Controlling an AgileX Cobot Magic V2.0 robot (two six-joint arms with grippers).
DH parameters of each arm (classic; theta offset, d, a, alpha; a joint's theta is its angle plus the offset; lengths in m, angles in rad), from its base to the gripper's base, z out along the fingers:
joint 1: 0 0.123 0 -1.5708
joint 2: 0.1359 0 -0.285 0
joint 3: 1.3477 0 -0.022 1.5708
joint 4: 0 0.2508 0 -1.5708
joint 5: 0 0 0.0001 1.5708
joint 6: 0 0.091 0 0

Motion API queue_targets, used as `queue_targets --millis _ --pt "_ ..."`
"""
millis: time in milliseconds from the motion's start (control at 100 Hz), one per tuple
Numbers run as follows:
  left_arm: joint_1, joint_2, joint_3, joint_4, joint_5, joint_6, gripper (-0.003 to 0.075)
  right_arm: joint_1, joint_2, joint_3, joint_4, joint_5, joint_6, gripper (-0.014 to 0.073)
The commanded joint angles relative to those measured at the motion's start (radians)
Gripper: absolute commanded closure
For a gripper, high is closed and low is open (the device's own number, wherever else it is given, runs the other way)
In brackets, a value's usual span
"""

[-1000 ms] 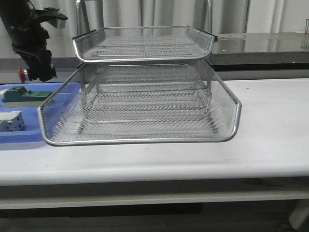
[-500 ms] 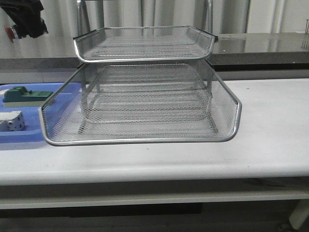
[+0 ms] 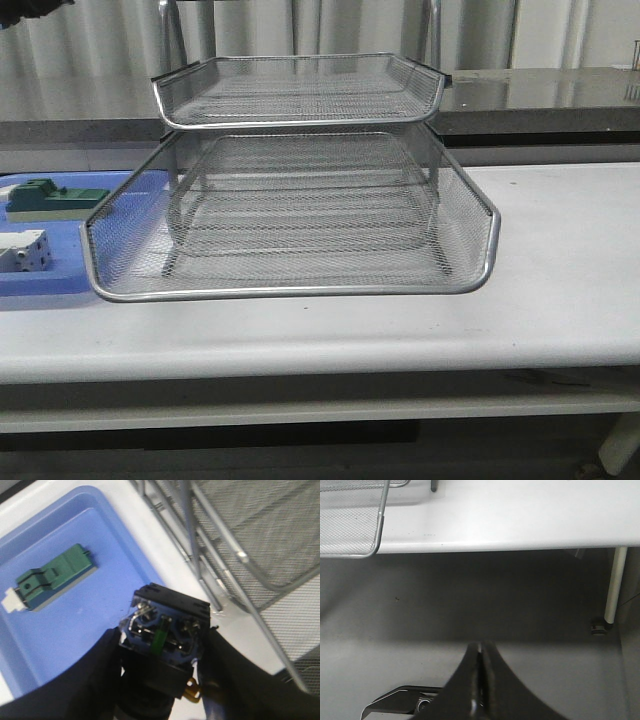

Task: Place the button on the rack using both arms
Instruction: 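Carry the button with the left gripper into the pulled-out mesh tray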

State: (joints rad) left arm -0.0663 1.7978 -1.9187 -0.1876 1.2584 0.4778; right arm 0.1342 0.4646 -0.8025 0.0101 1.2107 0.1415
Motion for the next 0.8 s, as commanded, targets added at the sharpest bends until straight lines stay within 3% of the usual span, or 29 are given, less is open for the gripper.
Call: queue_targets --millis 0,520,790 --pt "-0.028 -0.105 0.030 -0.071 0.016 -0.014 0.0629 -0.003 0.010 -0.034 -0.010 -0.049 -0.004 0.0661" --pt "-0.432 -0.084 0.085 -0.064 0.010 0.000 0.0629 -0.003 0.010 -0.034 -0.010 -0.048 -0.004 0.0661" --pt "-0.538 0.037 0.085 -0.057 0.001 0.002 0.0629 -0.003 0.010 -0.034 -0.010 -0.048 -0.004 0.0661"
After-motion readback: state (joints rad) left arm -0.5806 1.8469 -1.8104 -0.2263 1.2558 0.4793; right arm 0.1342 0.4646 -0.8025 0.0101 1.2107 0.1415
